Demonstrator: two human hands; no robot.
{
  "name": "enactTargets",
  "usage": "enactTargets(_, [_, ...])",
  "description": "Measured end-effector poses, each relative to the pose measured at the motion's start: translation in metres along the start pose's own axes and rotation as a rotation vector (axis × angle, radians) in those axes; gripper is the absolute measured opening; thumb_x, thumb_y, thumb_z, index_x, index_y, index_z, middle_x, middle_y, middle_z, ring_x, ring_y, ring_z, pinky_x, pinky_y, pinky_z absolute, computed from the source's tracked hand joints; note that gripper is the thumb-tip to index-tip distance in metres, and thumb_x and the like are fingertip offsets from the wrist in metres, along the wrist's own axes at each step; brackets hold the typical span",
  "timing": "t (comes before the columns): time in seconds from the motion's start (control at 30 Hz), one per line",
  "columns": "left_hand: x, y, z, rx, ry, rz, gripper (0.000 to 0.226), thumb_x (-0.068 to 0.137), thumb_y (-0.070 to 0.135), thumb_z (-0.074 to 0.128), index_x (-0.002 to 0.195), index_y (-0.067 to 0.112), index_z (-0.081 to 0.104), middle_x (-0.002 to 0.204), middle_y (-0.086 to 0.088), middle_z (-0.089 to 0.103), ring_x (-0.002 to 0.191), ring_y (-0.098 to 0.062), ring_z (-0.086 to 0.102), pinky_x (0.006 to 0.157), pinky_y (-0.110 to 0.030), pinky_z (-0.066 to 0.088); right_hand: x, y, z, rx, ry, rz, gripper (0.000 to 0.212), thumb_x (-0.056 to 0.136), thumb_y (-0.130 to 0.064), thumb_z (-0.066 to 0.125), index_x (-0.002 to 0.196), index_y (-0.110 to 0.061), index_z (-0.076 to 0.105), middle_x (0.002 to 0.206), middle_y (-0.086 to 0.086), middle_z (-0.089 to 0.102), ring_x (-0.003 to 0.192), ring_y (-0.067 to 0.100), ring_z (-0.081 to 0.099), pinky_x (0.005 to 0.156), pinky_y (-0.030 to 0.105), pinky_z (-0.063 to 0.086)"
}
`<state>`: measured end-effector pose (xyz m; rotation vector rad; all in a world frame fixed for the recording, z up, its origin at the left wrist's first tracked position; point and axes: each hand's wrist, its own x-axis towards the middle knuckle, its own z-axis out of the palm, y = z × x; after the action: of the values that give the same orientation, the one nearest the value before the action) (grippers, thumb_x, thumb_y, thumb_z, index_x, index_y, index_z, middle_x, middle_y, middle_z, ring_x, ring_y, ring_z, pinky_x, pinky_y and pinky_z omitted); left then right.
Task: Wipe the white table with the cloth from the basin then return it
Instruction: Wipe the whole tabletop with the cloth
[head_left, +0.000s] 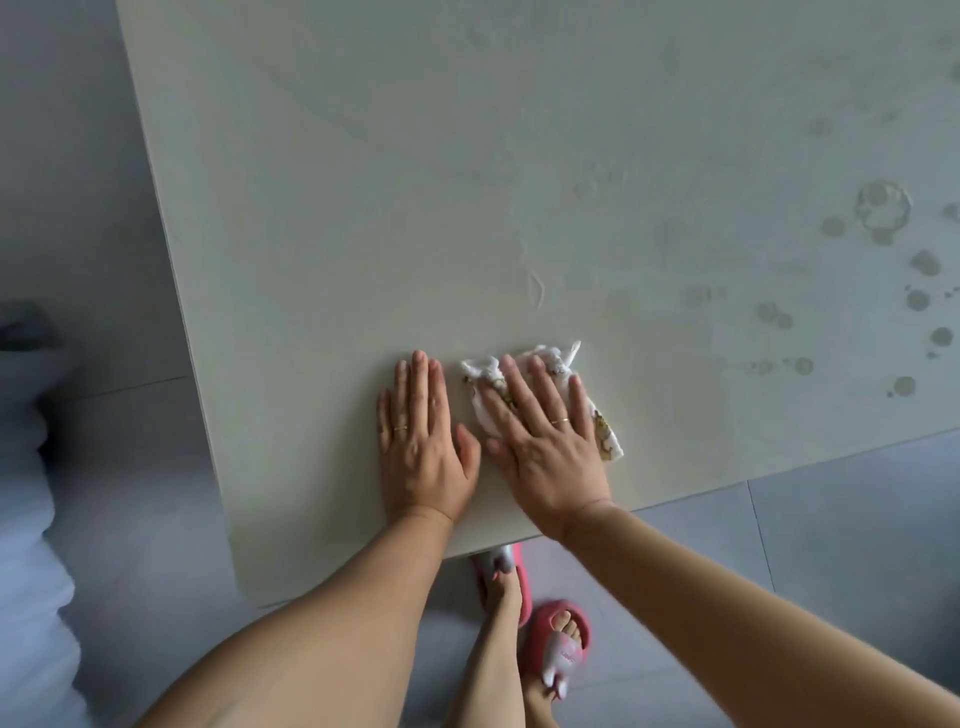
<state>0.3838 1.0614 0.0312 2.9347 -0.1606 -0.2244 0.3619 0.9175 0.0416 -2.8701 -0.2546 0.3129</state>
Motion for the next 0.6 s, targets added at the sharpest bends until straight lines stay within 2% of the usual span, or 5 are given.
enactTargets(0.1, [0.000, 0.000, 0.000, -0.007, -0.006, -0.004, 0.070, 0.079, 0.026, 0.039, 0.145, 0.002, 0.033, 0.154, -0.013, 0.028, 0.143, -0.030, 0.024, 0.115, -0.046, 0.021, 0.013, 0.053, -0.015, -0.116, -0.049, -0.138, 0.054, 0.097, -0.044, 0.025, 0.149, -0.032, 0.018, 0.158, -0.005, 0.015, 0.146, 0.019, 0.008, 0.117, 0.044, 0.003])
enactTargets(0.27, [0.000, 0.000, -0.001, -0.003, -0.028, -0.009, 0.070, 0.081, 0.027, 0.037, 0.146, 0.003, 0.031, 0.155, -0.013, 0.027, 0.143, -0.029, 0.024, 0.115, -0.046, 0.020, 0.043, 0.081, -0.029, 0.049, 0.087, 0.496, 0.055, 0.096, -0.042, 0.021, 0.150, -0.031, 0.013, 0.160, -0.003, 0.007, 0.146, 0.014, -0.004, 0.117, 0.042, -0.008])
enactTargets(0.33, [0.000, 0.000, -0.001, 0.006, -0.047, -0.003, 0.069, 0.082, 0.028, 0.036, 0.146, 0.002, 0.030, 0.155, -0.013, 0.026, 0.143, -0.030, 0.024, 0.115, -0.046, 0.018, 0.045, 0.046, -0.021, 0.105, 0.099, 0.563, 0.057, 0.095, -0.041, 0.024, 0.150, -0.029, 0.014, 0.160, -0.002, 0.005, 0.147, 0.020, -0.004, 0.116, 0.044, -0.010])
enactTargets(0.5, [0.000, 0.001, -0.002, 0.010, -0.059, -0.005, 0.066, 0.083, 0.029, 0.035, 0.142, 0.000, 0.036, 0.153, -0.016, 0.030, 0.141, -0.032, 0.027, 0.114, -0.048, 0.020, 0.016, 0.005, -0.004, -0.003, -0.016, -0.100, 0.053, 0.097, -0.042, 0.031, 0.148, -0.031, 0.024, 0.157, -0.004, 0.015, 0.146, 0.022, 0.009, 0.117, 0.047, 0.001])
enactTargets(0.6, [0.000, 0.001, -0.003, 0.005, -0.045, -0.012, 0.069, 0.081, 0.027, 0.036, 0.144, 0.001, 0.034, 0.154, -0.014, 0.028, 0.142, -0.031, 0.026, 0.115, -0.048, 0.020, 0.038, 0.064, -0.019, -0.134, -0.064, -0.161, 0.056, 0.095, -0.046, 0.024, 0.150, -0.036, 0.013, 0.159, -0.005, 0.013, 0.146, 0.018, 0.003, 0.116, 0.046, 0.000])
